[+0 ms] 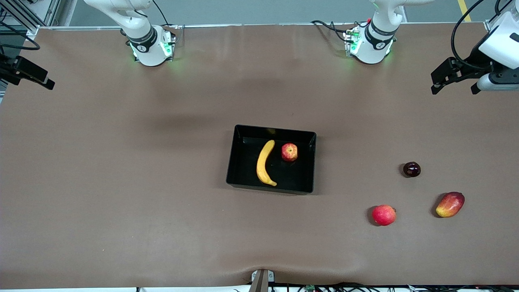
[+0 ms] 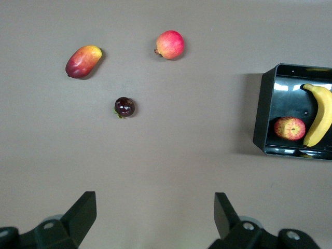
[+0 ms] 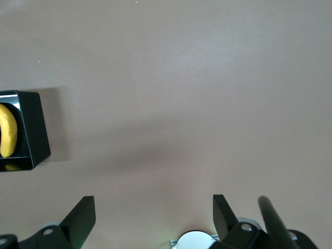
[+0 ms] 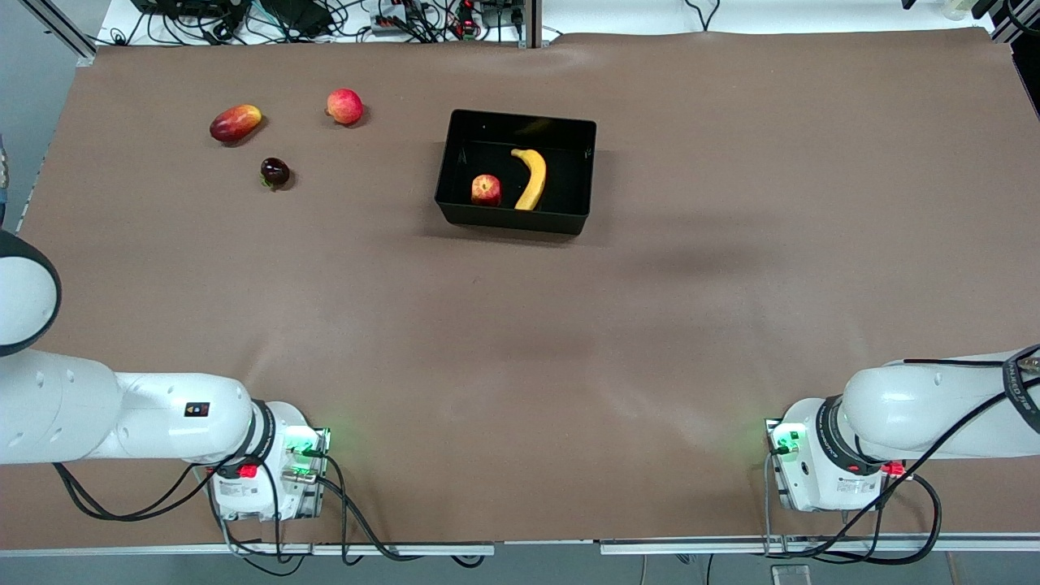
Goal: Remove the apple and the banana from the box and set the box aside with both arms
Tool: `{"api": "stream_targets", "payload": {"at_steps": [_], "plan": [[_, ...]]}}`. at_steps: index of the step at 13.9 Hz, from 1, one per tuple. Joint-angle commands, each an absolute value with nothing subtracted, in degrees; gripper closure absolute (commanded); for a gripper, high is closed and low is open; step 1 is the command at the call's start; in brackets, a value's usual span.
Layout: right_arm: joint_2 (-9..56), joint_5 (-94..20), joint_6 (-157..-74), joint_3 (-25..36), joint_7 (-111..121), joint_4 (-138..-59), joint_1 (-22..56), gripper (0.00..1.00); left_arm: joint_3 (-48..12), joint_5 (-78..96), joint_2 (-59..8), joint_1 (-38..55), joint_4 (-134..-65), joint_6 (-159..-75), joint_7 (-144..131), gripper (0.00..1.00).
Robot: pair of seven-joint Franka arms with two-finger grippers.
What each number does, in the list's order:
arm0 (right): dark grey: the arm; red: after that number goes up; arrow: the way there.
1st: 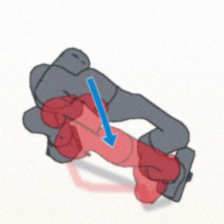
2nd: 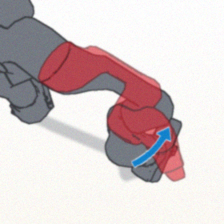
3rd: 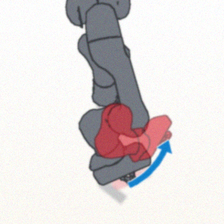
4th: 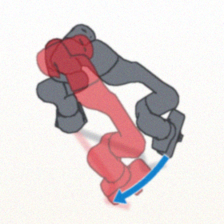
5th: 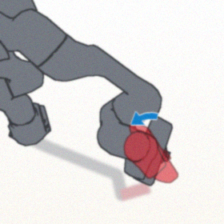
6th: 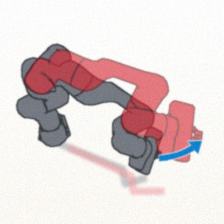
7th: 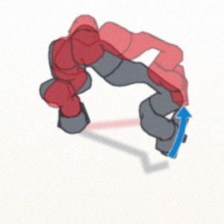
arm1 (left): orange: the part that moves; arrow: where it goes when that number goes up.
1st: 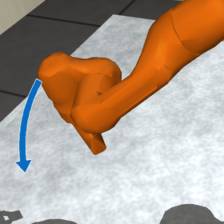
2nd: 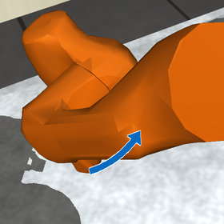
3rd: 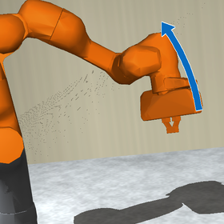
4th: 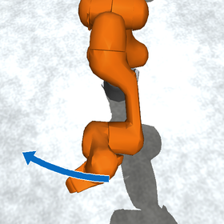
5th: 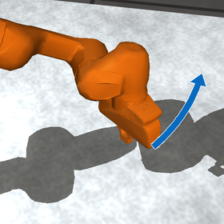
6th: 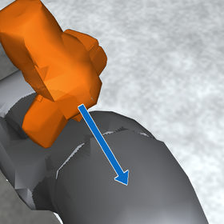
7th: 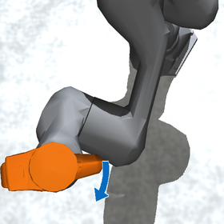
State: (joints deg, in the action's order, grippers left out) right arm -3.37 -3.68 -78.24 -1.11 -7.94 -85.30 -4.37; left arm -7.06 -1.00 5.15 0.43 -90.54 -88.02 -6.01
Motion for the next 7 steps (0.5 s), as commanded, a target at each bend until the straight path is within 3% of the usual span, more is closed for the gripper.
{"api": "stream_targets", "payload": {"at_steps": [1,4,7], "plan": [[-4.04,-4.92,-78.31,-1.76,-7.29,-85.96,-5.71,0.00,-6.68,-0.44,4.58,0.61,-90.61,-87.45,-5.71,0.00],[-4.04,-4.92,-78.31,-1.76,-7.29,-85.96,-5.71,0.00,-7.56,-0.35,2.99,1.05,-91.49,-88.93,-6.85,0.00],[-4.04,-4.92,-78.22,-1.76,-7.29,-85.96,-5.71,0.00,-10.63,-0.26,2.90,1.05,-97.10,-96.13,-7.12,0.00]]}}
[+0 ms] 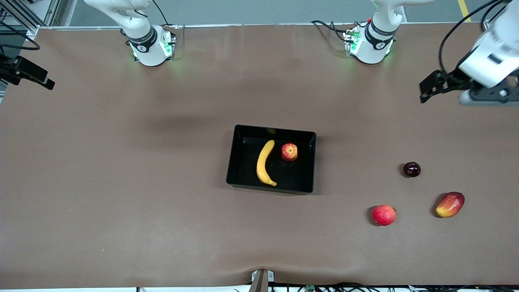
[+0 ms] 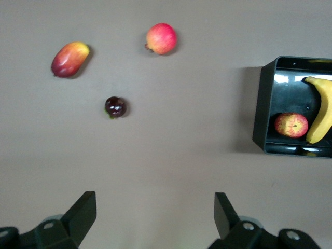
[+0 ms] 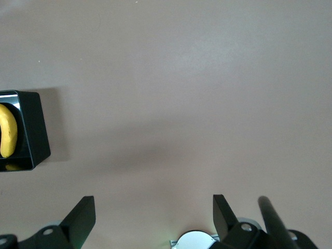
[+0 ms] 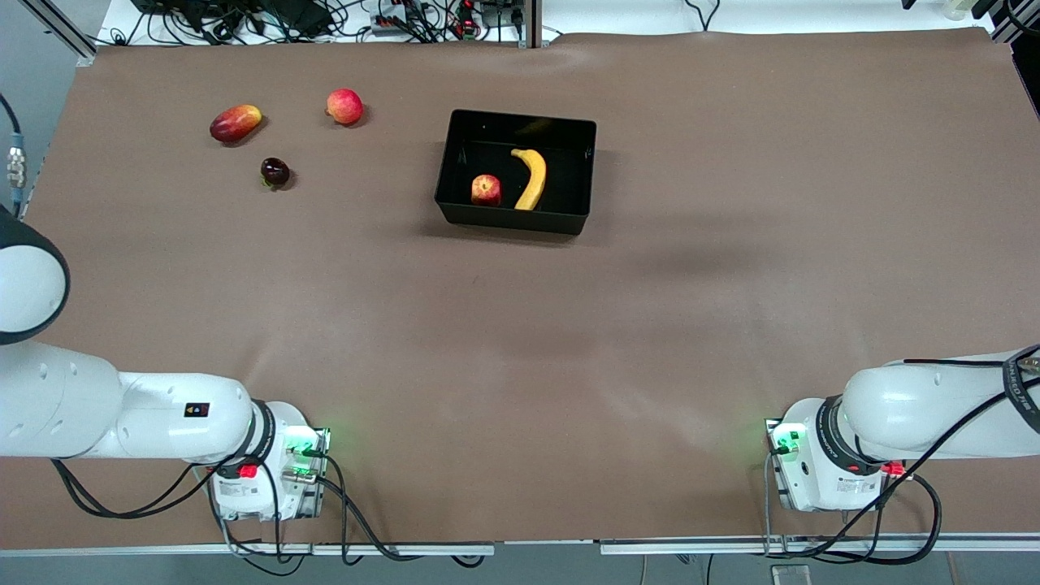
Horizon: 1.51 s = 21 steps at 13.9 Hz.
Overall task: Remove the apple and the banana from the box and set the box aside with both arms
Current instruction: 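Move the left gripper over the black tray toward the red apple, then lower the left gripper and grasp the red apple in the tray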
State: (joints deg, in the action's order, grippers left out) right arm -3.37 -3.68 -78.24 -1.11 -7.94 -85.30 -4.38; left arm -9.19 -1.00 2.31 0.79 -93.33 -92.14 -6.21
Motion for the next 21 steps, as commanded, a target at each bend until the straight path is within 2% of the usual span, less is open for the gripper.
{"api": "stream_targets", "payload": {"at_steps": [1,7,11,16,21], "plan": [[-4.04,-4.92,-78.31,-1.76,-7.29,-85.96,-5.71,0.00,-12.11,-0.26,2.64,1.05,-99.29,-99.02,-8.42,0.00],[-4.04,-5.27,-78.31,-1.76,-7.29,-85.96,-5.80,0.00,-21.43,-0.79,-8.68,2.54,-100.29,-109.58,-22.37,0.00],[-4.04,-5.27,-78.31,-1.76,-7.29,-85.96,-5.80,0.00,-21.71,-3.15,-16.77,10.61,-98.97,-120.39,-33.98,0.00],[-4.04,-5.27,-78.31,-1.76,-7.29,-85.96,-5.80,0.00,-21.62,-13.16,-29.24,19.68,-89.40,-121.03,-47.97,0.00],[-4.04,-5.27,-78.31,-1.76,-7.29,-85.96,-5.80,0.00,-21.53,-18.89,-35.67,22.23,-89.03,-122.60,-51.05,0.00]]}}
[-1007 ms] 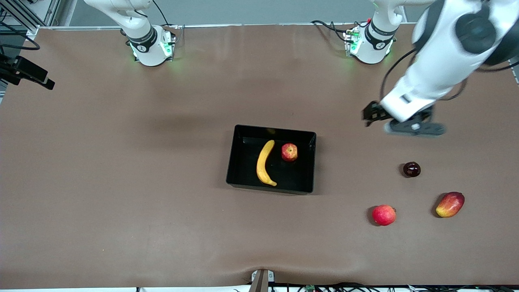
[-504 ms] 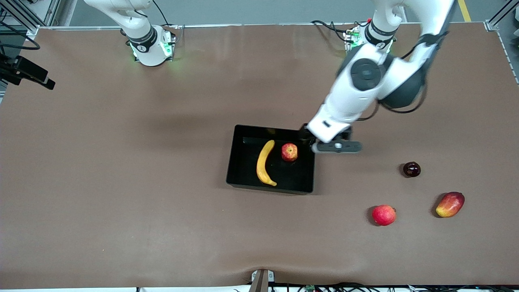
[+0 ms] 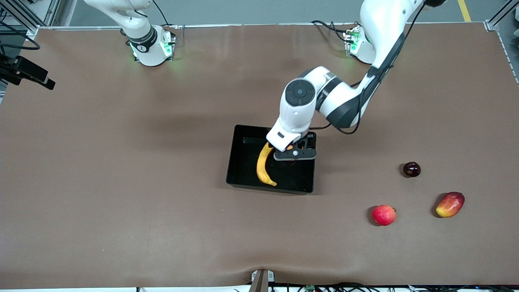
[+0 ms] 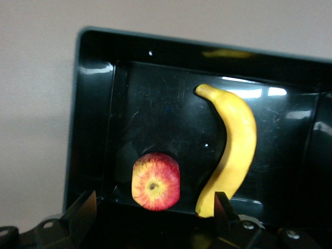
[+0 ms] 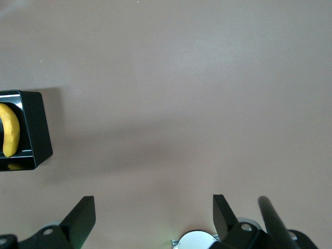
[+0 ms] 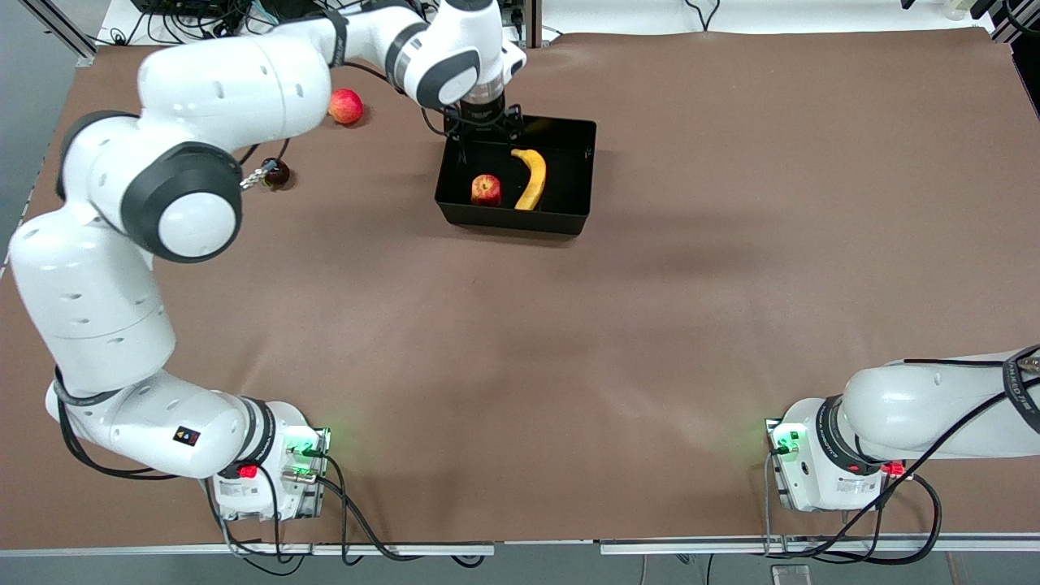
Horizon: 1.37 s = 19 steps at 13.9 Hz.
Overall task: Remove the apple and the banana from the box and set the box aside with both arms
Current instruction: 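Lower the left gripper and grasp the red apple in the tray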
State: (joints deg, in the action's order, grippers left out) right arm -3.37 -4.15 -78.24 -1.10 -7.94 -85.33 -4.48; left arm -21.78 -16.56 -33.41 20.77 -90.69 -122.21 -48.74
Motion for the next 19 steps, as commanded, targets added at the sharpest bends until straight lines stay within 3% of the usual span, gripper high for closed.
{"api": "stream_targets", "payload": {"at_steps": [1,10,13,16,17,19], "plan": [[-4.04,-5.27,-78.31,-1.76,-7.29,-85.96,-5.80,0.00,-21.62,-20.11,-36.81,22.32,-89.03,-122.78,-52.11,0.00],[-3.87,-5.27,-78.31,-1.76,-7.29,-85.96,-5.80,0.00,-21.71,-21.71,-41.04,22.24,-92.46,-123.31,-52.12,0.00],[-3.87,-5.36,-78.31,-1.76,-7.29,-85.96,-5.80,0.00,-21.71,-21.71,-41.13,22.15,-93.34,-123.49,-50.98,0.41],[-3.87,-5.36,-78.31,-1.76,-7.29,-85.87,-5.80,0.00,-21.71,-21.71,-40.43,21.45,-92.64,-123.40,-47.93,0.90],[-3.87,-5.36,-78.31,-1.76,-7.38,-85.87,-5.80,0.00,-21.71,-21.62,-39.73,21.10,-92.20,-123.40,-46.60,1.00],[-3.61,-5.36,-78.31,-1.76,-7.38,-85.61,-5.80,0.00,-21.71,-21.36,-37.28,20.48,-90.97,-123.14,-46.32,1.00]]}}
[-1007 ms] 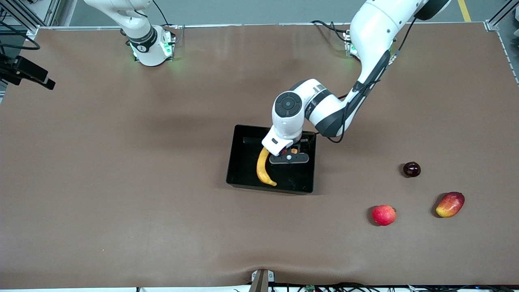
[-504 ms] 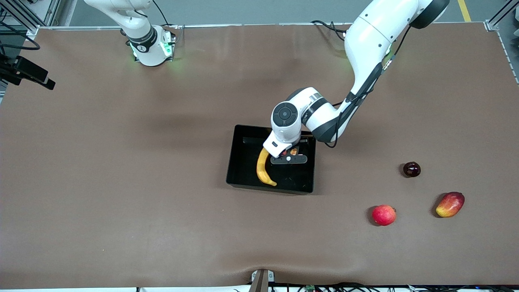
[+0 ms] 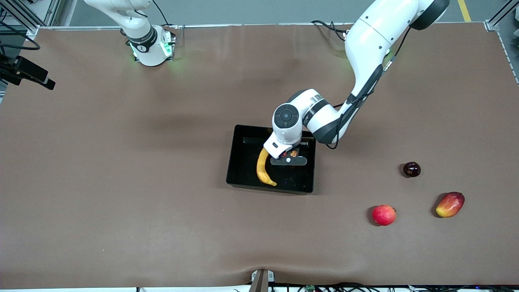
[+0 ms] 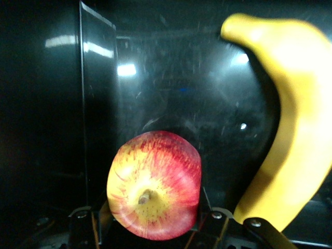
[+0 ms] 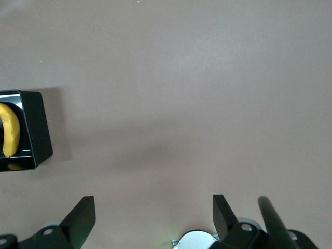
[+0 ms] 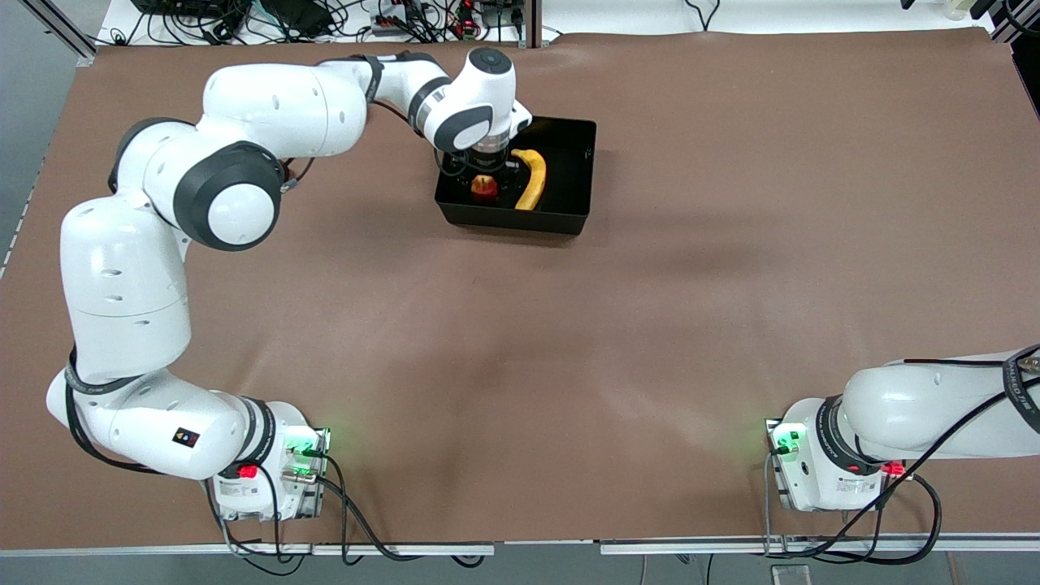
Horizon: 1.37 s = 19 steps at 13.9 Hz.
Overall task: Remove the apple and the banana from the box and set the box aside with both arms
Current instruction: 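Lower the left gripper and grasp the red apple in the tray, then lift the apple out of the tray with the left gripper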
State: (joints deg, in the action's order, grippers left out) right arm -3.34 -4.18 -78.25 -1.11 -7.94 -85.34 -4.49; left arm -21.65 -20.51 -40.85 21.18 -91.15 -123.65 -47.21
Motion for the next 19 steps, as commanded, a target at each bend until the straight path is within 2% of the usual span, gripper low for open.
{"api": "stream_targets", "payload": {"at_steps": [1,4,8,11,14,16,19], "plan": [[-3.43,-5.36,-78.31,-1.76,-7.30,-85.52,-5.80,0.00,-21.80,-20.84,-36.13,20.39,-90.27,-122.96,-46.32,1.00],[-3.43,-5.36,-78.22,-1.76,-7.21,-85.52,-5.80,0.00,-21.71,-20.22,-32.88,19.87,-88.07,-122.78,-46.14,1.00],[-3.25,-5.36,-77.70,-1.76,-7.21,-85.61,-5.36,0.00,-22.06,-15.58,-26.82,13.29,-87.45,-120.24,-35.20,1.00],[-3.25,-5.36,-77.70,-1.76,-7.21,-85.60,-5.45,0.00,-21.97,-10.82,-24.18,7.14,-87.89,-115.33,-20.35,1.00],[-3.25,-5.36,-77.70,-1.76,-7.21,-85.61,-5.45,0.00,-21.89,-10.81,-21.46,1.69,-92.53,-112.15,-11.19,1.00],[-3.25,-5.36,-77.70,-1.76,-7.21,-85.60,-5.54,0.00,-21.88,-11.69,-19.87,-2.53,-96.31,-112.41,-4.34,1.00],[-3.16,-5.36,-77.70,-1.76,-7.21,-85.61,-5.54,0.00,-21.88,-13.01,-20.30,-9.30,-97.82,-114.51,6.73,1.00]]}}
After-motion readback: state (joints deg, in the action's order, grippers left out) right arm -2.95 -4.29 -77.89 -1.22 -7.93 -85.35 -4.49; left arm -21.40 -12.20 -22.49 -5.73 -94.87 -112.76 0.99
